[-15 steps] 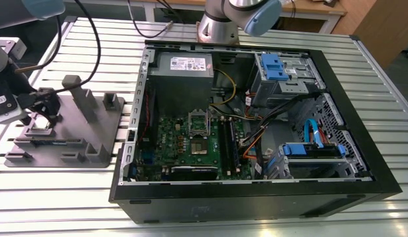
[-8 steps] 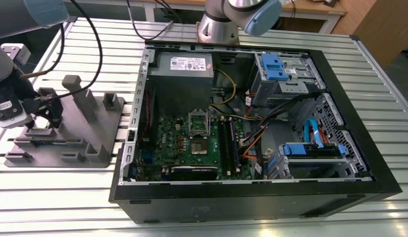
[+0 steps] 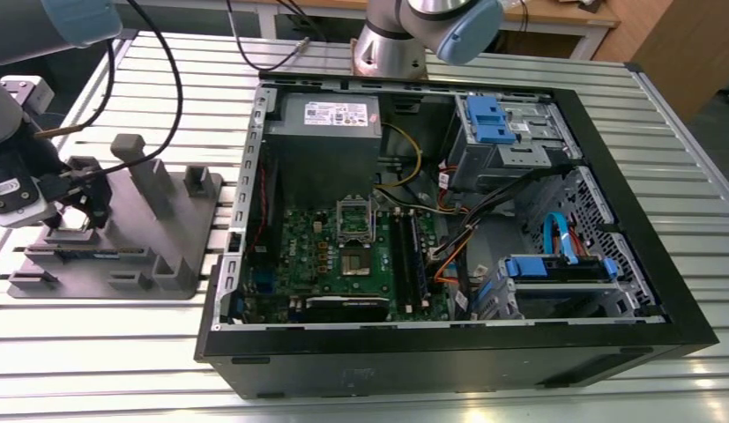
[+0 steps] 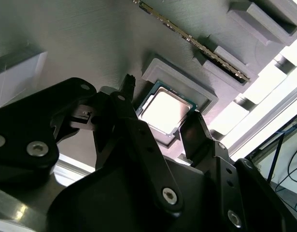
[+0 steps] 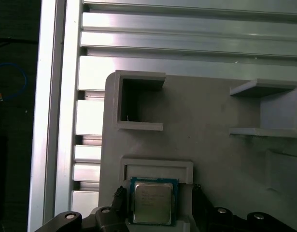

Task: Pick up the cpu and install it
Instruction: 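Pick up the cpu and move it towards the insertion slot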

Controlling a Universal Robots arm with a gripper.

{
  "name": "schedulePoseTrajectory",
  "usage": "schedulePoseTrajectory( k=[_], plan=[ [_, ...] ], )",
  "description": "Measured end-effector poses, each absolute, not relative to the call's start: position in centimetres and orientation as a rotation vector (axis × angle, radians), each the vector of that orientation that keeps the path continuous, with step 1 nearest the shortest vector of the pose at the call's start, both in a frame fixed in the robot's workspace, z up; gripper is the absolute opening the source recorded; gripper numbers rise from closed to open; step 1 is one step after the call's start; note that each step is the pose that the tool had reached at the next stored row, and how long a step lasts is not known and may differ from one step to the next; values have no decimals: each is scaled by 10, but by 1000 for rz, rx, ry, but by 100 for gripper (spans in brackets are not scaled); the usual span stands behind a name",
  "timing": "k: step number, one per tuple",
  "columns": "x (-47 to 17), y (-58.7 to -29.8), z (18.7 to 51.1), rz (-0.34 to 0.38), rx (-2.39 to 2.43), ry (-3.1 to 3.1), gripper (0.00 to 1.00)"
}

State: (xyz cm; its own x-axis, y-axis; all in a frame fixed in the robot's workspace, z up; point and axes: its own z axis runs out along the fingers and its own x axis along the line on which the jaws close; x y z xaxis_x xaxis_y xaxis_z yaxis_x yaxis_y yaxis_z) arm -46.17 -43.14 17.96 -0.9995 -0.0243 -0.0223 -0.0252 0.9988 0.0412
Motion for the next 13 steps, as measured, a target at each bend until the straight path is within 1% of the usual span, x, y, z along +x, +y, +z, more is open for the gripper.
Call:
schedulePoseTrajectory(
  k=[13],
  plan=[
    [-468, -431, 179, 87, -38, 3118, 65]
  ],
)
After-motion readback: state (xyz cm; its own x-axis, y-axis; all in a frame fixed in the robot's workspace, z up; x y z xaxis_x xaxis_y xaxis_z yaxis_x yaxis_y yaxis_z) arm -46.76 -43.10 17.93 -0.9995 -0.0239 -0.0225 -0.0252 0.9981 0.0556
